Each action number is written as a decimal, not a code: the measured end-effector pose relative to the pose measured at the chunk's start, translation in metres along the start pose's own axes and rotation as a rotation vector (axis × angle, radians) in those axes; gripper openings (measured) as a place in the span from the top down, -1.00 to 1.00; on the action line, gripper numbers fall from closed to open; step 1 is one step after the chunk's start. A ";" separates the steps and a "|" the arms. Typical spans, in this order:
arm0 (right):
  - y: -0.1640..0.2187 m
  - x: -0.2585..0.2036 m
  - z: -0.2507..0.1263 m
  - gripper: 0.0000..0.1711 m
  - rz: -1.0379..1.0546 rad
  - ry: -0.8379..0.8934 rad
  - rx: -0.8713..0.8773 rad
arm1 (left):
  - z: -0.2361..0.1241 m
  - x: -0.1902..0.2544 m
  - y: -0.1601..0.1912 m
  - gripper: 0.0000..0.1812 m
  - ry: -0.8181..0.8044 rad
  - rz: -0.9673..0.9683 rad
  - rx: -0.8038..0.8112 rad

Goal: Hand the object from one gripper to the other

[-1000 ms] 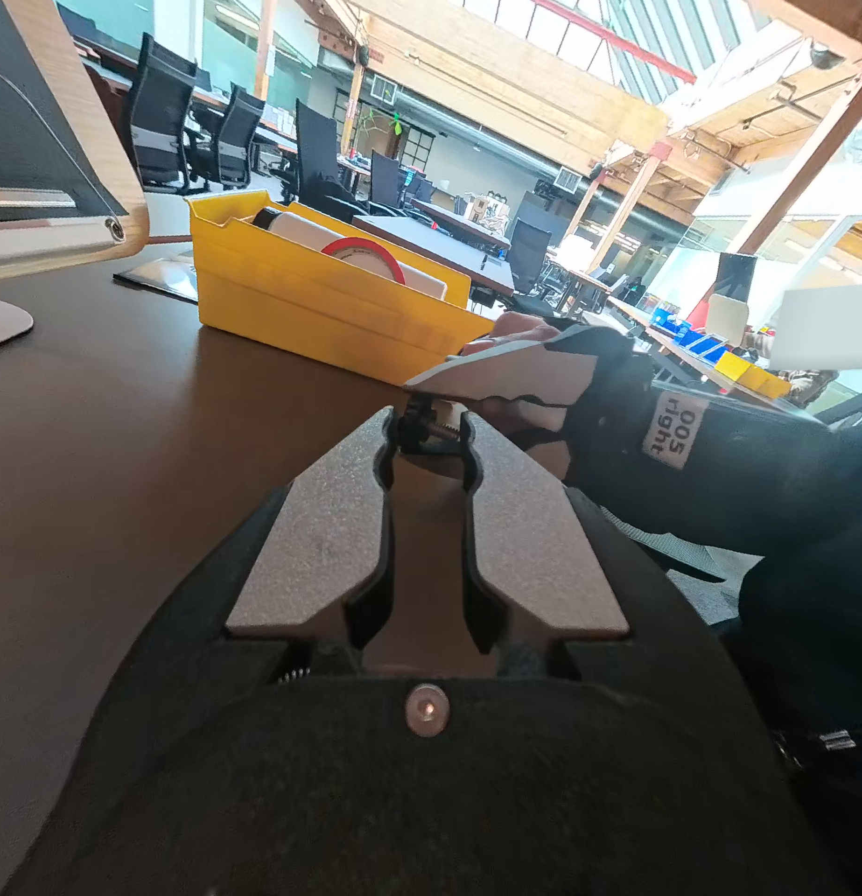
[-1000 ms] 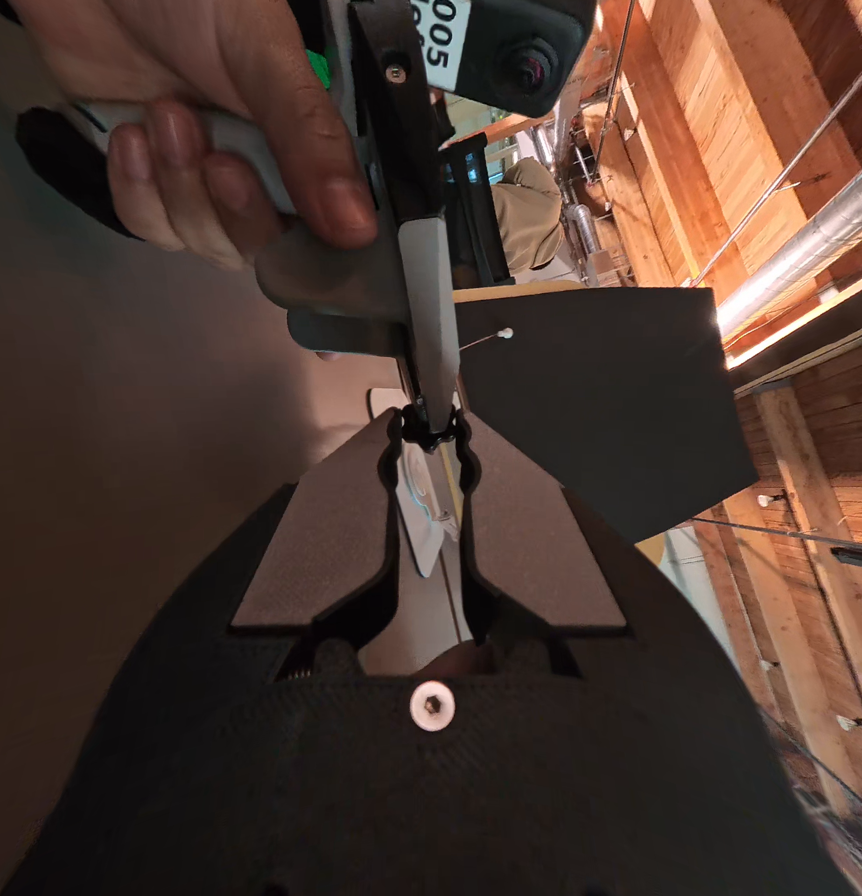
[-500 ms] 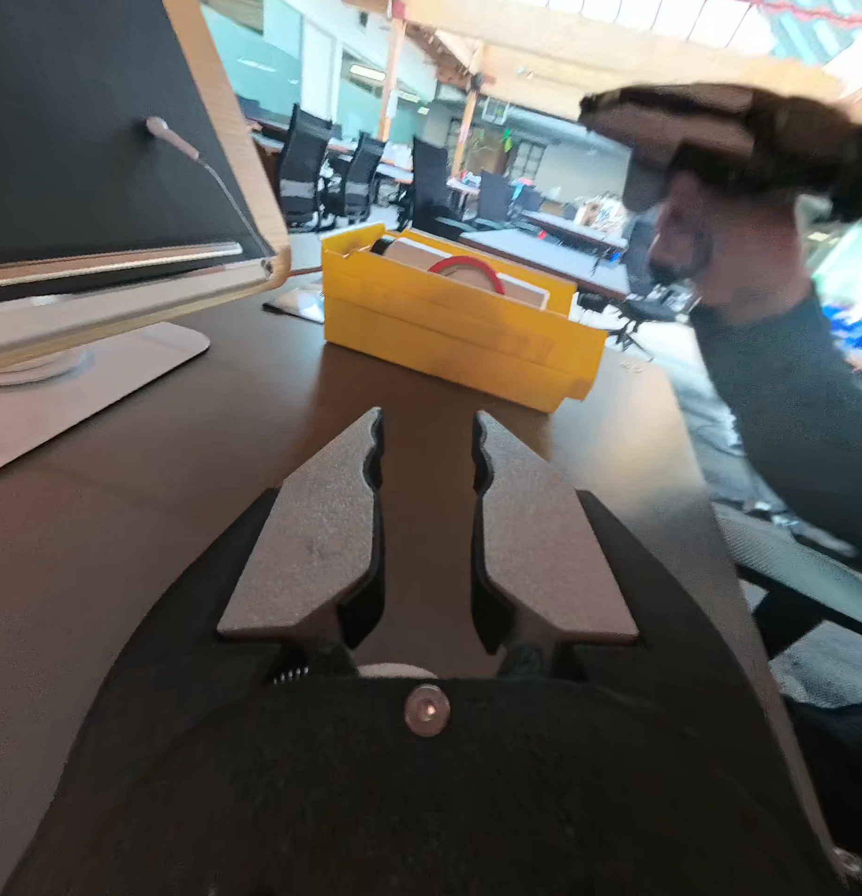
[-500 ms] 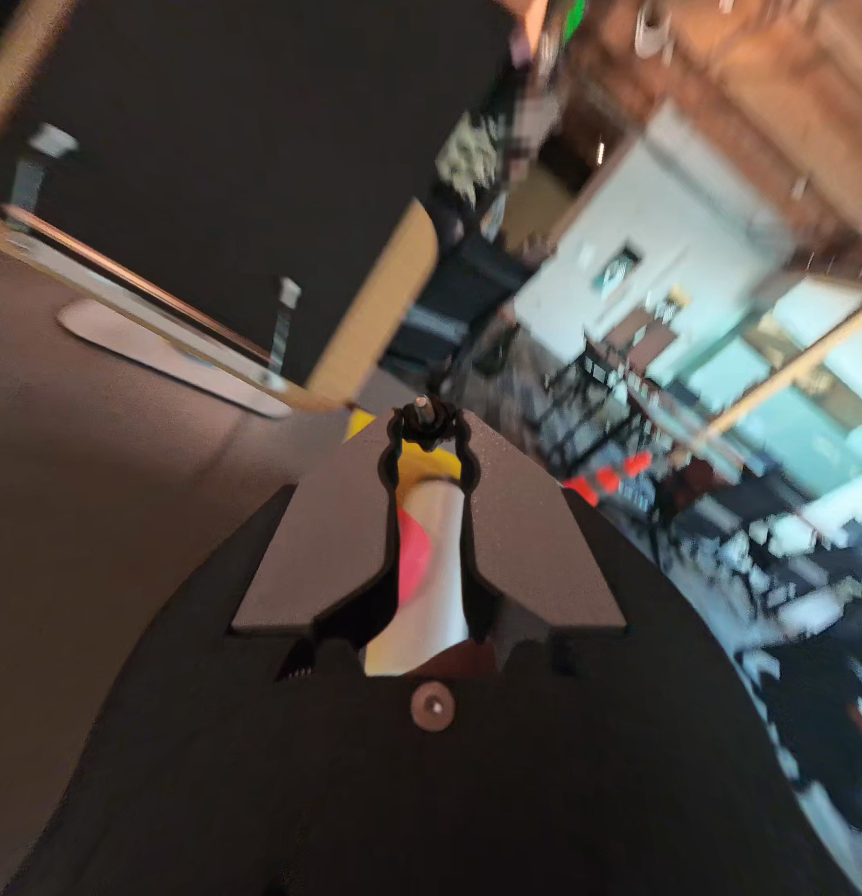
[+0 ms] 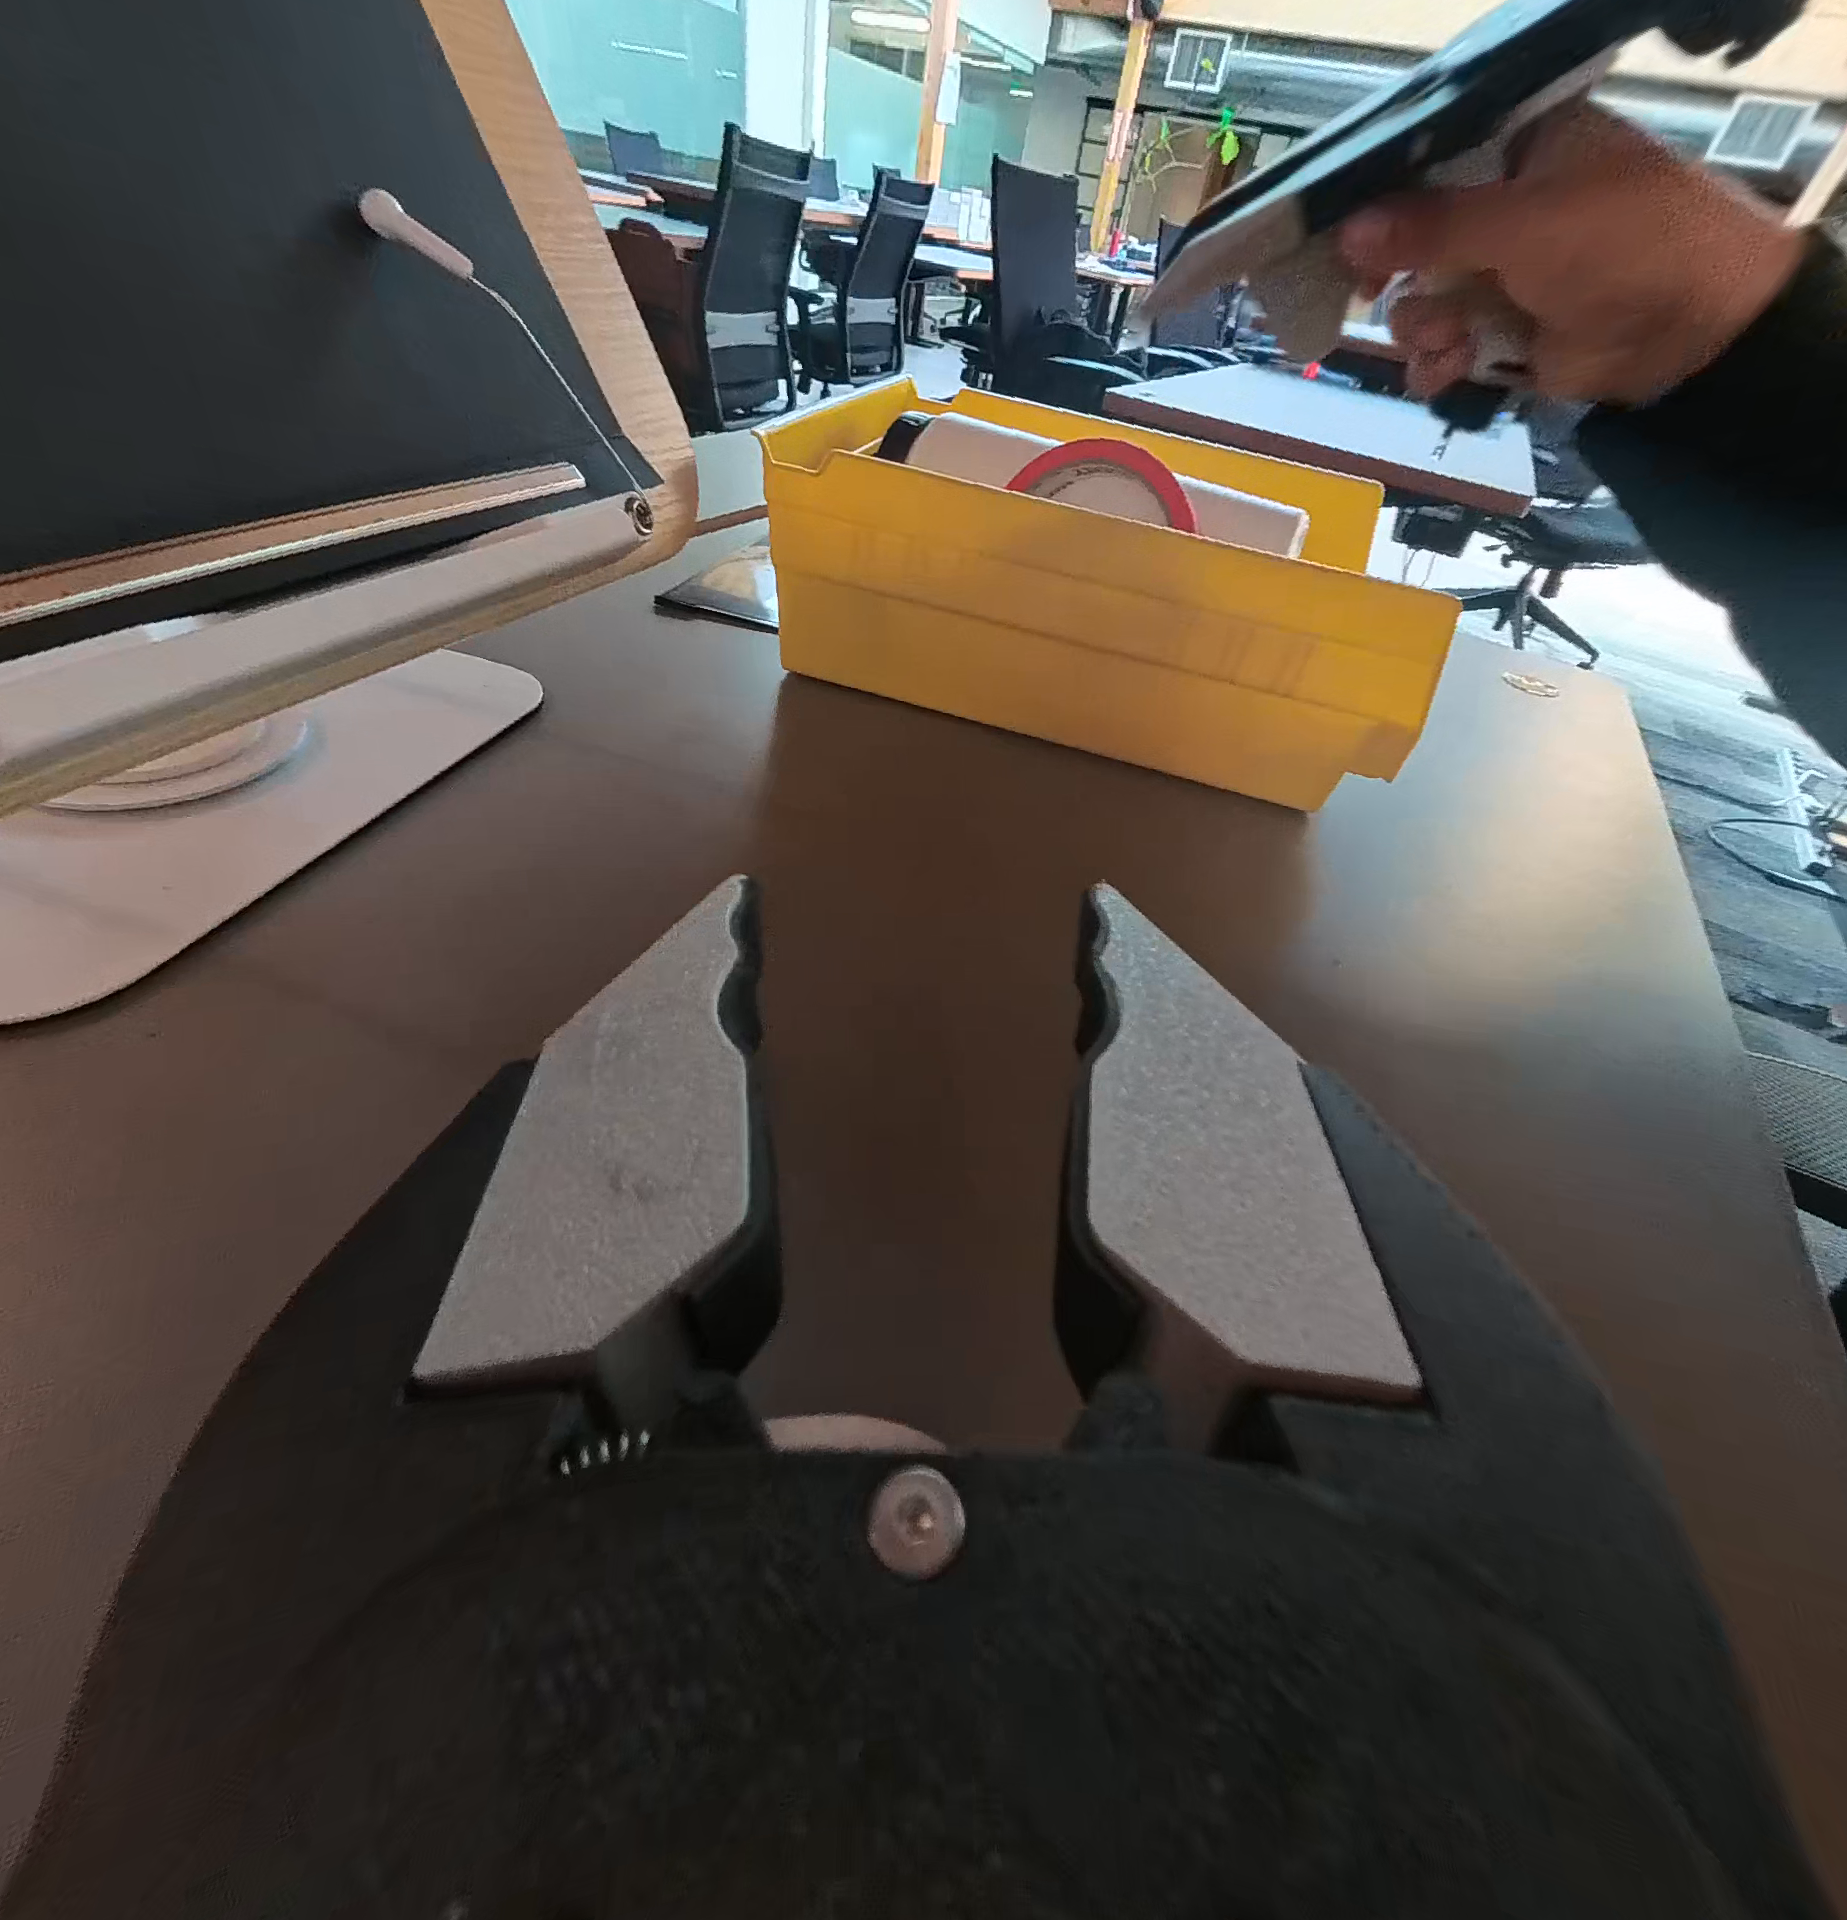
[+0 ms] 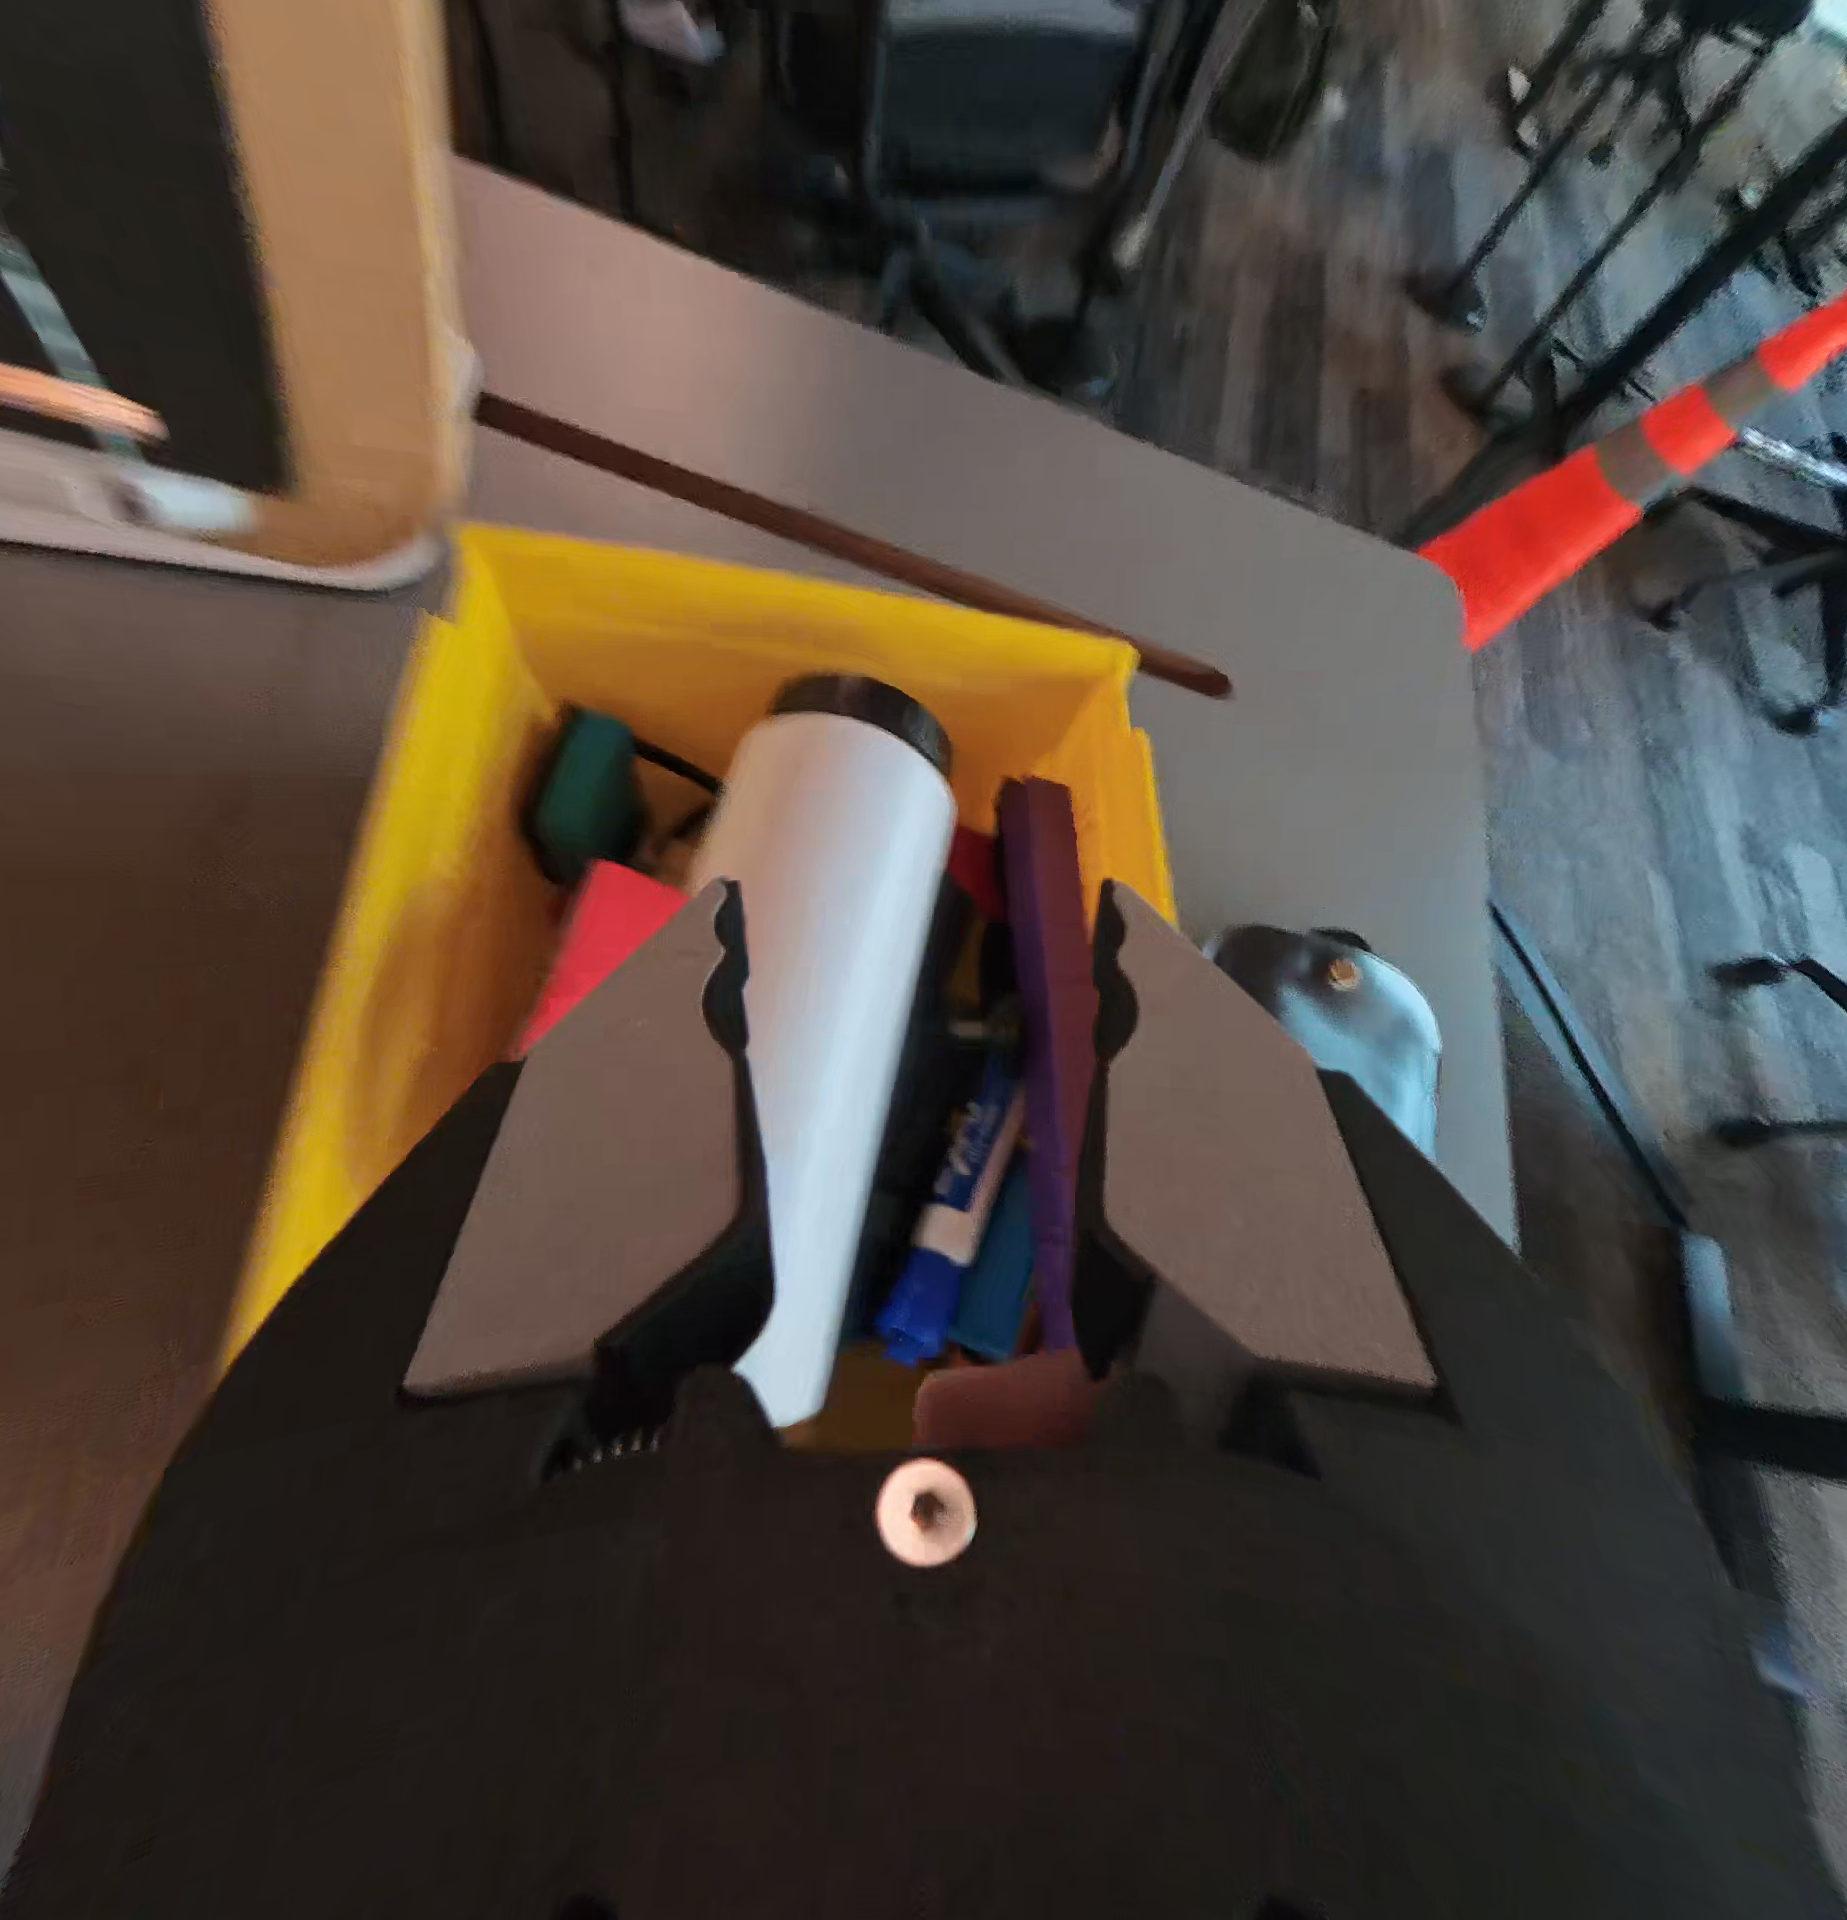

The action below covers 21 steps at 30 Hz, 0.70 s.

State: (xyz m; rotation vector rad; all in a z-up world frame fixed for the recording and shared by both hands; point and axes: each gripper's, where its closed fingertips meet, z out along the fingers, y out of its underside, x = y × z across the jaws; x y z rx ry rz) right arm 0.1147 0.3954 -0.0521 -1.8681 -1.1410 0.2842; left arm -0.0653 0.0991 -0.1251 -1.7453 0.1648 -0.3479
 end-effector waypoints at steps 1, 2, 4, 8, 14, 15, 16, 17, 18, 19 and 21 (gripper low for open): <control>-0.008 -0.014 -0.009 0.16 0.011 -0.043 0.034 | 0.001 -0.001 0.000 0.36 -0.012 0.004 0.001; -0.016 -0.034 -0.019 0.03 0.016 -0.105 0.059 | 0.002 -0.002 0.000 0.36 -0.024 0.007 0.002; -0.027 -0.088 -0.039 -0.13 0.007 -0.271 0.111 | 0.003 -0.001 -0.002 0.37 -0.038 0.015 0.009; -0.035 -0.208 -0.069 -0.06 -0.064 -0.553 0.258 | 0.005 0.001 0.001 0.60 -0.043 0.034 -0.010; 0.008 -0.312 -0.004 0.03 -0.138 -0.643 0.227 | 0.001 0.001 0.011 0.66 -0.017 0.036 -0.080; 0.017 -0.319 0.011 0.04 -0.138 -0.645 0.204 | 0.000 0.000 0.010 0.66 -0.021 0.036 -0.078; 0.026 -0.323 0.026 0.06 -0.145 -0.636 0.181 | -0.001 -0.002 0.011 0.67 -0.031 0.040 -0.081; 0.035 -0.326 0.036 0.06 -0.158 -0.632 0.147 | -0.001 -0.004 0.012 0.67 -0.041 0.046 -0.092; 0.041 -0.330 0.040 0.03 -0.178 -0.641 0.111 | -0.001 -0.005 0.014 0.66 -0.050 0.053 -0.107; 0.043 -0.332 0.042 0.02 -0.199 -0.646 0.098 | -0.001 -0.007 0.016 0.64 -0.066 0.058 -0.125; 0.043 -0.333 0.043 0.08 -0.218 -0.634 0.102 | 0.001 -0.009 0.021 0.62 -0.080 0.058 -0.159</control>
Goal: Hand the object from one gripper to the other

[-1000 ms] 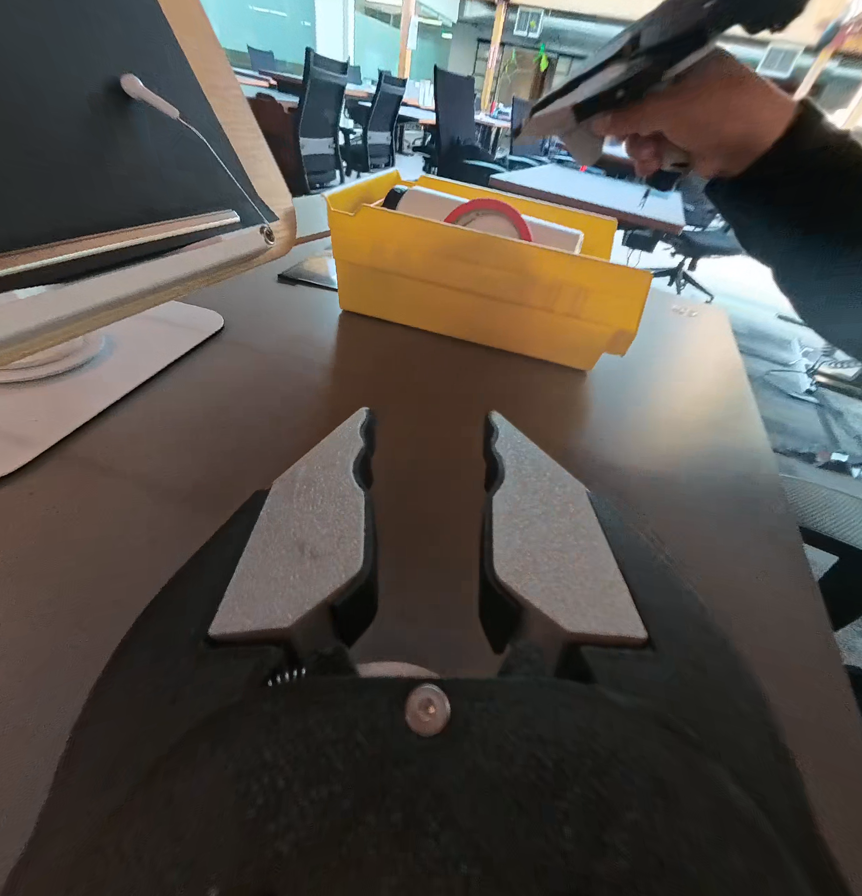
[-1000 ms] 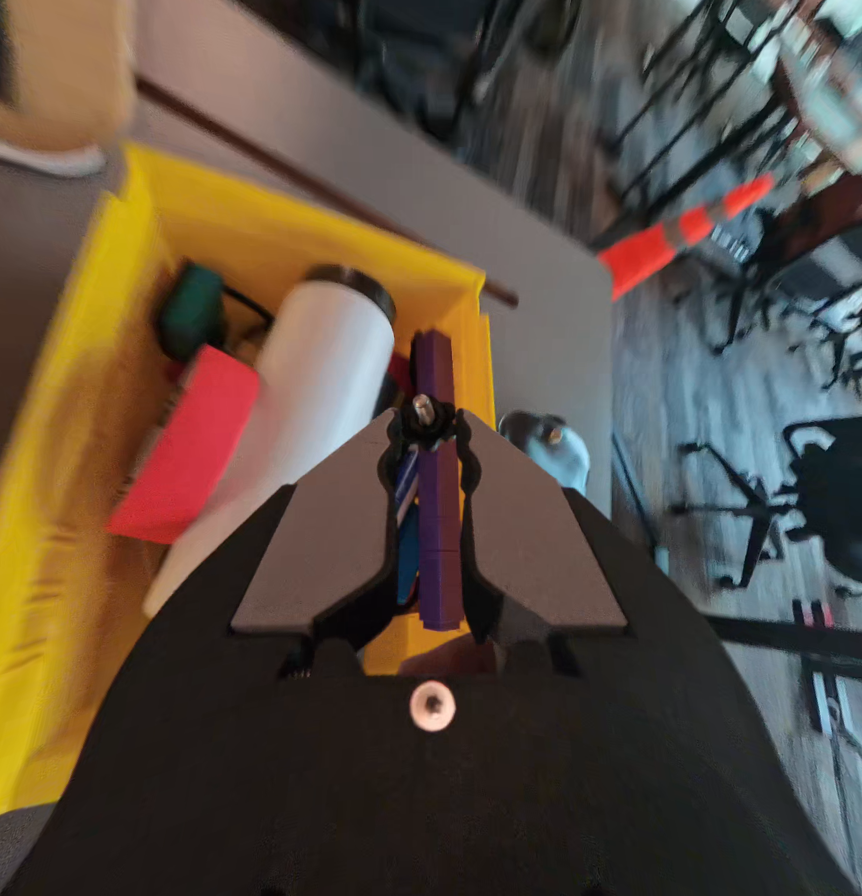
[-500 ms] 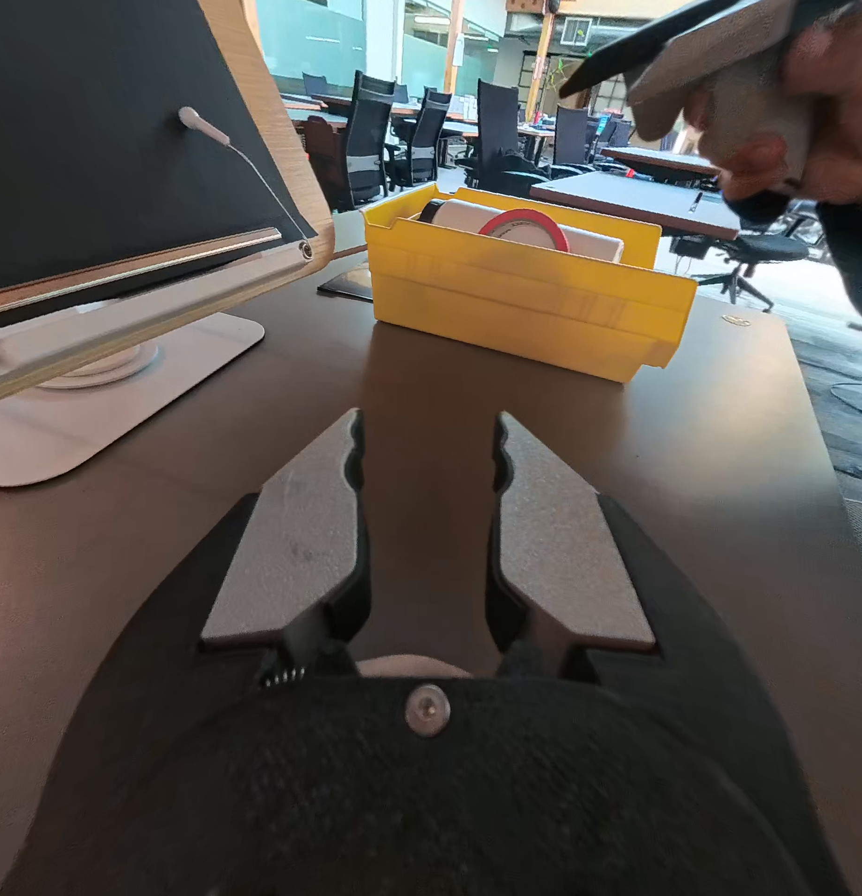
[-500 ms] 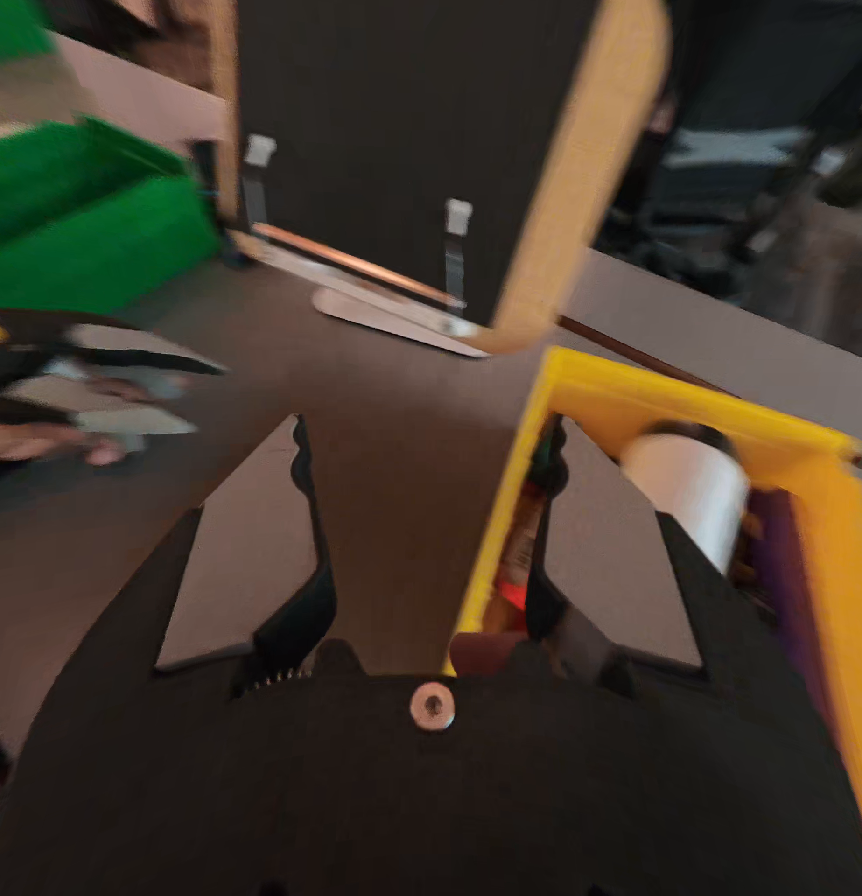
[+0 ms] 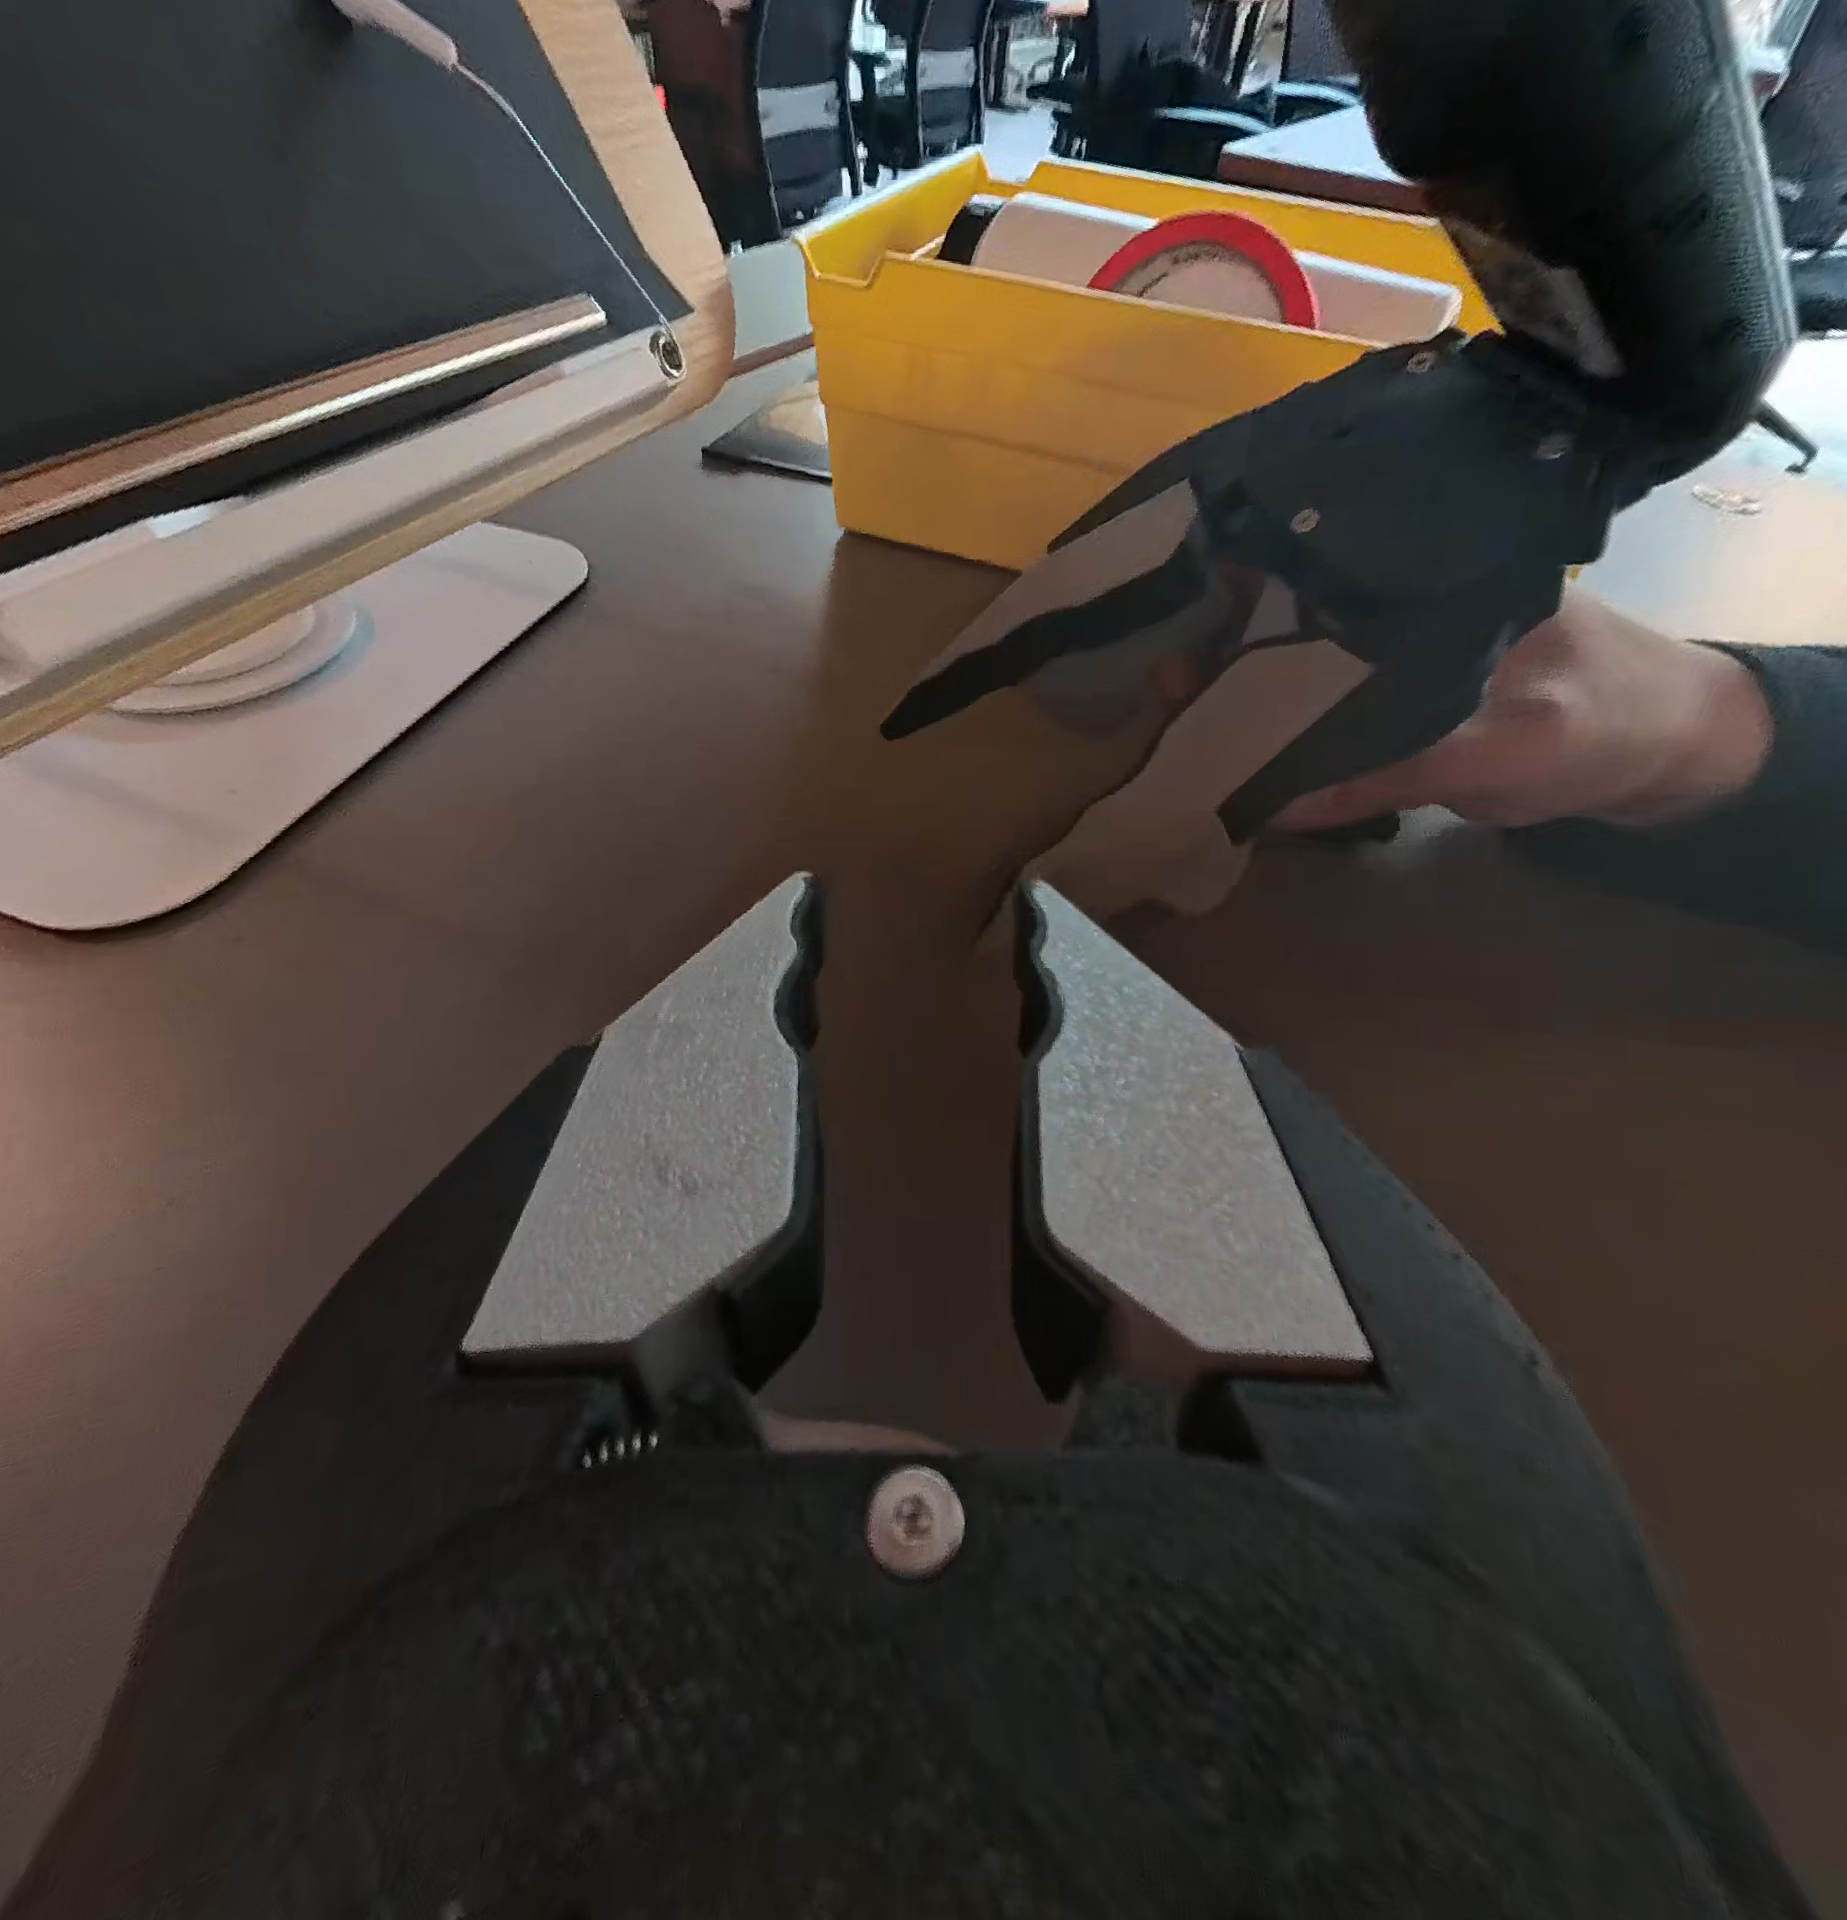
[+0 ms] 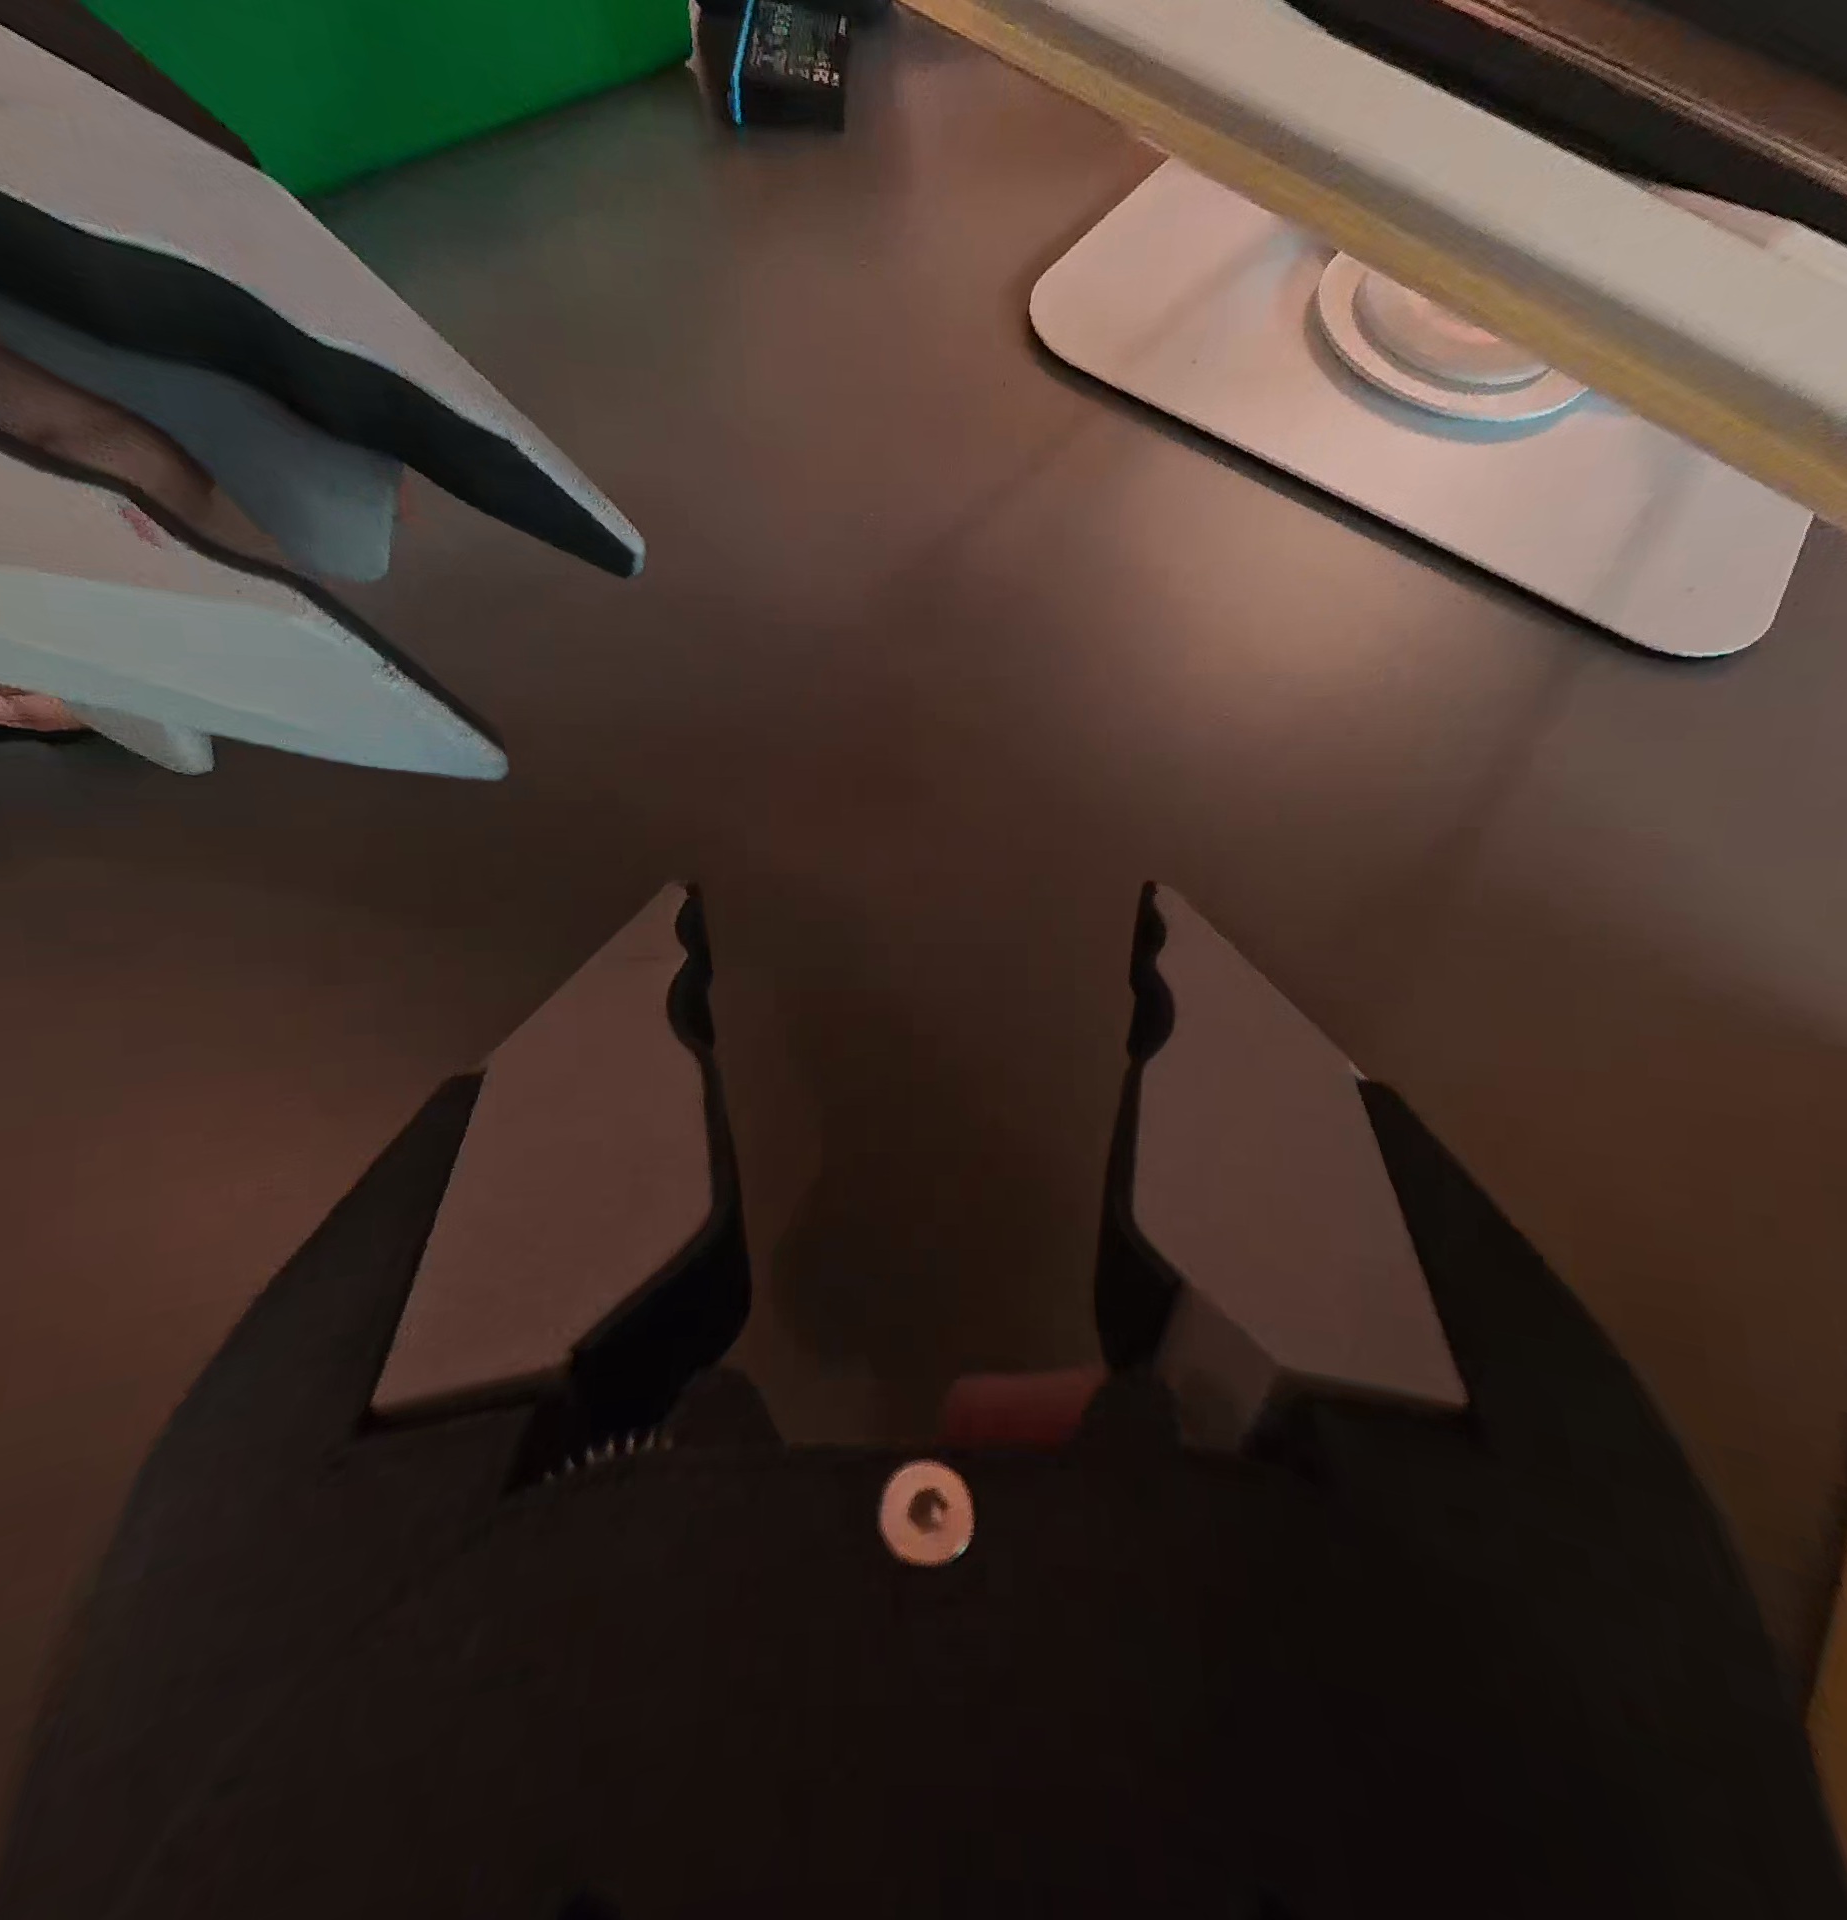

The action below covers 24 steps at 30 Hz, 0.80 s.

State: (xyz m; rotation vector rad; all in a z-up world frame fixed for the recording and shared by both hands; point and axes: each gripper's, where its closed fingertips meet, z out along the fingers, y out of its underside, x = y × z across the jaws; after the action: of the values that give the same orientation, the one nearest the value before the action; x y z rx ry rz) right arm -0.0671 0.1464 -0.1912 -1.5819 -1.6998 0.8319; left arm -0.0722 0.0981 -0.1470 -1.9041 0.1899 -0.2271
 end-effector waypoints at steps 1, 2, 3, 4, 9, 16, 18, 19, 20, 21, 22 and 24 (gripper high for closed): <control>0.001 0.000 0.001 0.08 0.000 -0.001 -0.007 | 0.001 0.001 0.001 0.61 0.005 -0.002 -0.011; 0.002 -0.001 0.002 0.08 0.002 -0.007 -0.016 | 0.001 0.002 0.003 0.61 0.004 -0.004 -0.022; 0.003 -0.001 0.002 0.06 0.008 -0.012 -0.026 | 0.000 0.002 0.004 0.61 0.004 -0.007 -0.033; 0.004 0.000 0.003 0.04 0.017 -0.014 -0.032 | -0.002 0.003 0.003 0.61 0.004 -0.011 -0.036; 0.004 -0.003 -0.002 0.15 0.027 -0.038 -0.012 | -0.058 -0.005 -0.025 0.63 -0.101 -0.007 0.015; 0.005 -0.011 -0.004 0.17 0.029 -0.090 -0.016 | -0.221 -0.082 -0.053 0.58 -0.423 -0.097 -0.071; 0.007 -0.012 -0.004 0.17 0.019 -0.089 -0.024 | -0.252 -0.116 -0.026 0.56 -0.513 -0.163 -0.216; 0.007 -0.012 -0.004 0.17 0.011 -0.085 -0.027 | -0.263 -0.131 -0.006 0.50 -0.545 -0.210 -0.305; 0.007 -0.013 -0.004 0.17 0.002 -0.080 -0.029 | -0.273 -0.145 0.015 0.47 -0.577 -0.258 -0.390; 0.007 -0.014 -0.004 0.17 -0.006 -0.077 -0.030 | -0.280 -0.156 0.035 0.47 -0.608 -0.298 -0.468; 0.008 -0.014 -0.004 0.17 -0.012 -0.073 -0.032 | -0.286 -0.164 0.054 0.46 -0.624 -0.331 -0.540; 0.008 -0.015 -0.005 0.17 -0.013 -0.068 -0.031 | -0.292 -0.173 0.086 0.46 -0.636 -0.390 -0.659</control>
State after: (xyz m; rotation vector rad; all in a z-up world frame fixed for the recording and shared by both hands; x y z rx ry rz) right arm -0.0576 0.1323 -0.1958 -1.5774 -1.7765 0.8655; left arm -0.3146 -0.1548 -0.1428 -2.5519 -0.6094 0.2211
